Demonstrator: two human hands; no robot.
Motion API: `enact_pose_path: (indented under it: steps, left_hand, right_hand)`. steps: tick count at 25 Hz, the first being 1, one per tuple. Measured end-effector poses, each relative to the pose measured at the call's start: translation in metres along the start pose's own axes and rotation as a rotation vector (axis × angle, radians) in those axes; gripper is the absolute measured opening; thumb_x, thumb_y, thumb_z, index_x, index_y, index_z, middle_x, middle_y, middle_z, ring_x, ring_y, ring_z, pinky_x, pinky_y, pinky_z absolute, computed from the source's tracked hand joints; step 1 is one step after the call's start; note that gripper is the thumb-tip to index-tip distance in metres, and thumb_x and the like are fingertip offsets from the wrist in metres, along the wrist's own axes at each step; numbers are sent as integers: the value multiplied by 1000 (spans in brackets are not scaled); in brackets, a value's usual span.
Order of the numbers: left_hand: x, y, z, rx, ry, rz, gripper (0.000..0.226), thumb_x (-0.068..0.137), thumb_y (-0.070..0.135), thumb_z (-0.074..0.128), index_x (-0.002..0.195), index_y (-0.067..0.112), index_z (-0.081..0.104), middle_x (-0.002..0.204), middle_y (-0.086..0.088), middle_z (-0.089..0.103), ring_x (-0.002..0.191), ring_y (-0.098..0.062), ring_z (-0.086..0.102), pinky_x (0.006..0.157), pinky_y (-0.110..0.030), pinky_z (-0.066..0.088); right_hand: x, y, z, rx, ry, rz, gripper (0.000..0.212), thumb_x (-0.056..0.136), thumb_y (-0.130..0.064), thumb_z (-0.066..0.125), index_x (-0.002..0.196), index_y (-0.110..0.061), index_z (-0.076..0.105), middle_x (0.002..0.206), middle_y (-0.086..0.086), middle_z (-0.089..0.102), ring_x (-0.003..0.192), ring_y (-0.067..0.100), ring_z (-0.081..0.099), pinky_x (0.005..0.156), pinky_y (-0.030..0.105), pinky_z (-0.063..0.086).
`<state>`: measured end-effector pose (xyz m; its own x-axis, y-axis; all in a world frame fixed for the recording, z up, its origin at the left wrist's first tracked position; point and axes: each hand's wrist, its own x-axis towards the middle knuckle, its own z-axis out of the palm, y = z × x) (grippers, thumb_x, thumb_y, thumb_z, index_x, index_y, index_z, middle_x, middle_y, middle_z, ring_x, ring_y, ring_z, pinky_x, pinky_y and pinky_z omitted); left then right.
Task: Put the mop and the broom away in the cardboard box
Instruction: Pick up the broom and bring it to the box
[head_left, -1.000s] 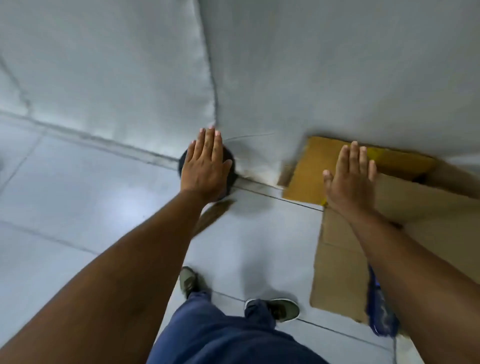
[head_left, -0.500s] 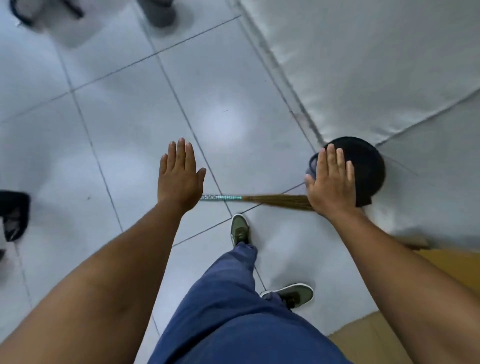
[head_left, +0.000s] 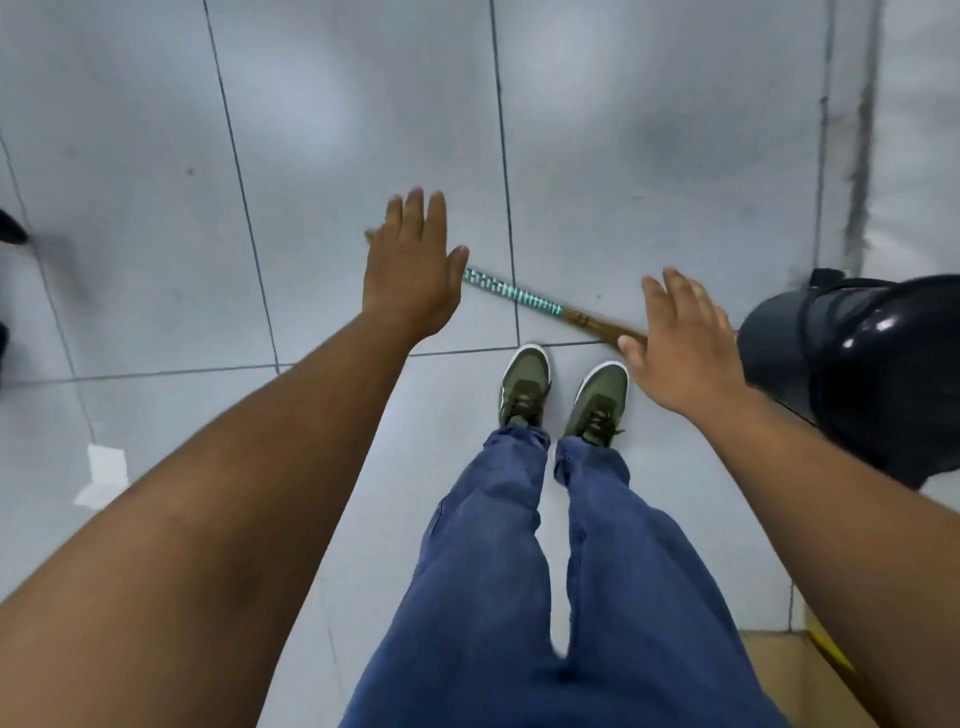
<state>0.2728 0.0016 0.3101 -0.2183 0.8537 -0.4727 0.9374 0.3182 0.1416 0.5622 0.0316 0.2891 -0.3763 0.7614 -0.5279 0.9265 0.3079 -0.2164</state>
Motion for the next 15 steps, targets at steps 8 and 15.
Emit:
enact_pose_path:
  steps: [8,15]
  left_hand:
    - [108,-31,247,170,-313,110,58,97,26,46,147,9,25,156,-18,26,144,-37,17,114,-49,23]
    - [187,-59,376,357,-242,334,43,89,6,52,131,2,45,128,-22,53,120,-41,46,102,-50,35]
  right_hand:
    - [150,50,223,-70,-298,-91,61,88,-22,56,141,-9,29,142,16,40,126,33,38,103,46,36]
    - [225,61,338,-129,-283,-125,41,87,-13,58,125,-7,45,114,18,53,98,35,52,76,44,47]
